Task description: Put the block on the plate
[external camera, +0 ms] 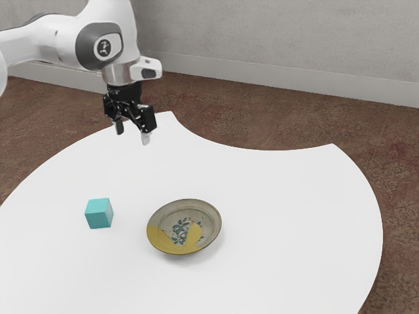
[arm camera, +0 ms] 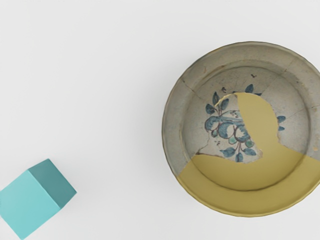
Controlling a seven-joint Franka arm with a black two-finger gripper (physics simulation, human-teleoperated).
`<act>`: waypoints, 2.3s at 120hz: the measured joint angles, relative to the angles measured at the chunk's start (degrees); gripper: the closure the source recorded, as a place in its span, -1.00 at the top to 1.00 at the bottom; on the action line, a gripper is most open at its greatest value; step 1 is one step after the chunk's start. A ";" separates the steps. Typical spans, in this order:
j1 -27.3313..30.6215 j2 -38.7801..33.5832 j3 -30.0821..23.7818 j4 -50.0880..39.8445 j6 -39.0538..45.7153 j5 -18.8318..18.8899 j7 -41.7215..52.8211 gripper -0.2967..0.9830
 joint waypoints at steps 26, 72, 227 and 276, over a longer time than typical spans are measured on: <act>3.38 -0.75 0.13 -5.85 3.71 -0.18 0.60 0.54; 8.00 3.51 5.63 -18.43 17.86 -0.39 -8.82 0.54; 11.35 8.55 5.76 -31.46 43.75 0.66 -38.94 0.13; 9.18 3.63 4.26 -31.78 43.52 0.82 -40.82 0.07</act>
